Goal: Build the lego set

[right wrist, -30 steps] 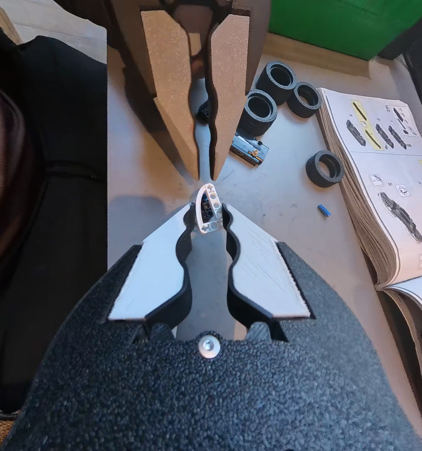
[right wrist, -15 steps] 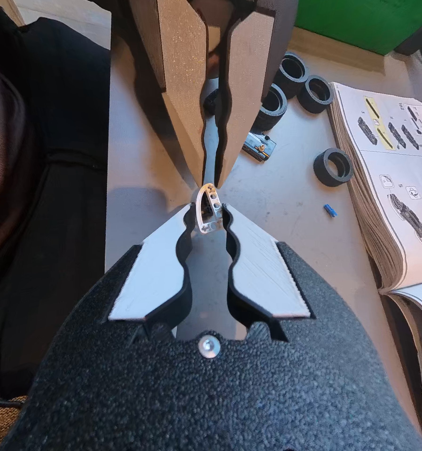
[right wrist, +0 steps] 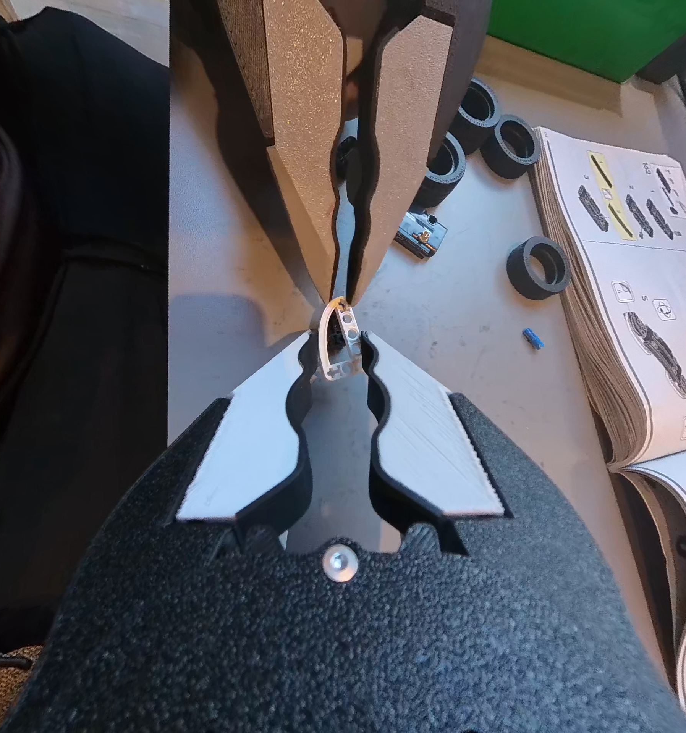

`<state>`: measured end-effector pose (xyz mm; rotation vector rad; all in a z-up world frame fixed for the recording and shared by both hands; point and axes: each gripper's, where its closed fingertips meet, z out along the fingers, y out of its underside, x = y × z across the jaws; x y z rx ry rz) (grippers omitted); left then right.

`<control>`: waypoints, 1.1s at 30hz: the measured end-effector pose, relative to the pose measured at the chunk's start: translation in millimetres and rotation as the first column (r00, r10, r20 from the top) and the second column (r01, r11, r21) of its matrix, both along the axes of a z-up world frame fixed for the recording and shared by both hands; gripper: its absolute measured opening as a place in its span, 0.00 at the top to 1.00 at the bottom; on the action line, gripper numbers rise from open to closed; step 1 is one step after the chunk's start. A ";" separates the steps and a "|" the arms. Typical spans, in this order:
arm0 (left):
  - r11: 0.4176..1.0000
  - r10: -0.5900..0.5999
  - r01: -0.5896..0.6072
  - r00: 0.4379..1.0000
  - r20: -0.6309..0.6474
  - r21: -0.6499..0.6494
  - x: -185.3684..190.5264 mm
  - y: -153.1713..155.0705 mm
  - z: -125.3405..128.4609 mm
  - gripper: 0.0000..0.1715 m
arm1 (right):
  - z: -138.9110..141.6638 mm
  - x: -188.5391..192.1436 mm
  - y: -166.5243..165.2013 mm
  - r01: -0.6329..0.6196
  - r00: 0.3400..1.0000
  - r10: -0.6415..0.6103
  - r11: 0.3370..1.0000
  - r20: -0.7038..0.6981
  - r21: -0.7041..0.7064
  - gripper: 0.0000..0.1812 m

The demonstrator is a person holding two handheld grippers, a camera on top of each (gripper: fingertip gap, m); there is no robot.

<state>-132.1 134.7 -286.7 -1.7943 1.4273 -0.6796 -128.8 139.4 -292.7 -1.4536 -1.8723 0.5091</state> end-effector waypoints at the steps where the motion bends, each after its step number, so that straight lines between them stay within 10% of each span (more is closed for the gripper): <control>1: 1.000 0.000 0.000 1.000 0.000 0.000 0.0 0.0 0.0 0.97 | -0.1 -0.3 -0.4 -0.001 1.000 0.001 1.000 0.002 0.001 0.88; 33: 1.000 0.016 -0.018 0.991 -0.134 -0.011 -9.0 -1.9 -20.4 1.00 | -4.1 -9.8 -3.0 -0.056 0.998 0.054 0.997 0.034 0.046 0.88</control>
